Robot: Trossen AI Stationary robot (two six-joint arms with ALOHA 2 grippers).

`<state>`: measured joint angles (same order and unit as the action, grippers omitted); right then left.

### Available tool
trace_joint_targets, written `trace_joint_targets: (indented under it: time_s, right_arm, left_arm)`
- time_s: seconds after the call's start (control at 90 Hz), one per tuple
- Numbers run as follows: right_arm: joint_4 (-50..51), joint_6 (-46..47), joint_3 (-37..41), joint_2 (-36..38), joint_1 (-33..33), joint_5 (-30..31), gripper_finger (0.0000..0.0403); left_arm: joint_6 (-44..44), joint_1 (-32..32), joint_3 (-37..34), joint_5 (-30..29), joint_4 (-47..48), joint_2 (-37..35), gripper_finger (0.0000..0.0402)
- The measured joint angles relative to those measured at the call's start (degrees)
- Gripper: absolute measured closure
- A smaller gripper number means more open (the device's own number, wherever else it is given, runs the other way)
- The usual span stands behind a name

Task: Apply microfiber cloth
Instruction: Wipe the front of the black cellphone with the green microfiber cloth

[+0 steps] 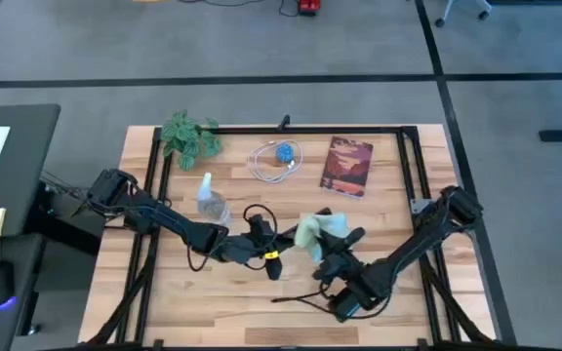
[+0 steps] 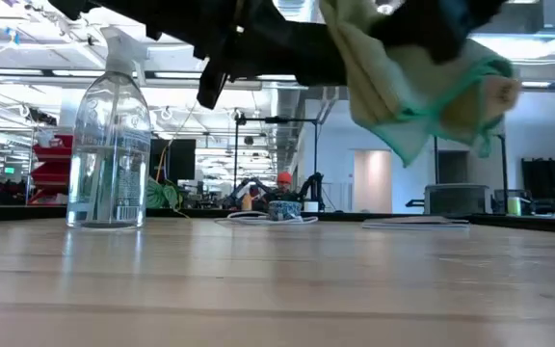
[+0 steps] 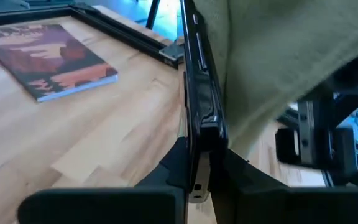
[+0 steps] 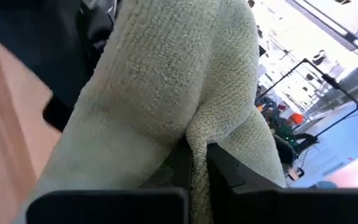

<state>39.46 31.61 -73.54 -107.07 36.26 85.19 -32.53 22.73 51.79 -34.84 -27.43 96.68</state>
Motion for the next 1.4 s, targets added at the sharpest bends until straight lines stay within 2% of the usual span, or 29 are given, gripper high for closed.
trace_joint_targets:
  time_s: [0.156, 0.311, 0.389, 0.533, 0.678, 0.9, 1.033, 1.111, 1.178, 1.4]
  right_arm:
    - [-13.6, -14.6, 0.0, 0.0, -1.0, -1.9, 0.0402]
    - [-23.7, -27.3, -0.1, 0.0, -1.2, -10.5, 0.0402]
    - [-23.3, -29.3, -0.1, 0.1, -1.3, -11.8, 0.0402]
    - [-16.5, -28.3, -0.2, 0.0, -1.2, -7.7, 0.0402]
    - [-2.9, -19.6, -0.2, 0.0, -1.2, -5.9, 0.0402]
    - [26.1, 8.6, -0.1, 1.9, -1.3, -4.1, 0.0402]
    - [34.3, 20.3, 0.0, 3.7, -1.4, -3.3, 0.0402]
    - [32.5, 21.9, 0.0, 4.3, -1.4, -2.3, 0.0402]
    - [28.3, 19.7, 0.0, 4.3, -1.4, -1.7, 0.0402]
    - [3.3, -1.5, 0.0, 3.7, -1.3, -1.2, 0.0402]
  left_arm:
    - [0.4, 0.0, 0.0, -0.2, -0.2, 0.0, 0.0389]
    - [1.2, 0.0, -0.1, 0.8, -0.1, 0.0, 0.0389]
    - [1.2, 0.1, -0.1, 1.0, -0.1, 0.1, 0.0389]
    - [1.2, 0.2, -0.1, 0.4, -0.5, 0.1, 0.0389]
    - [1.0, 0.3, -0.1, 0.1, -0.6, 0.1, 0.0389]
    - [0.6, 0.3, 0.1, -0.6, -1.0, 0.0, 0.0389]
    - [0.4, 0.4, 0.1, -0.6, -1.1, -0.1, 0.0389]
    - [0.4, 0.4, 0.1, -0.6, -1.1, -0.1, 0.0389]
    - [0.4, 0.5, 0.1, -0.6, -1.0, -0.1, 0.0389]
    - [0.6, 0.2, 0.1, -1.0, -0.7, -0.1, 0.0389]
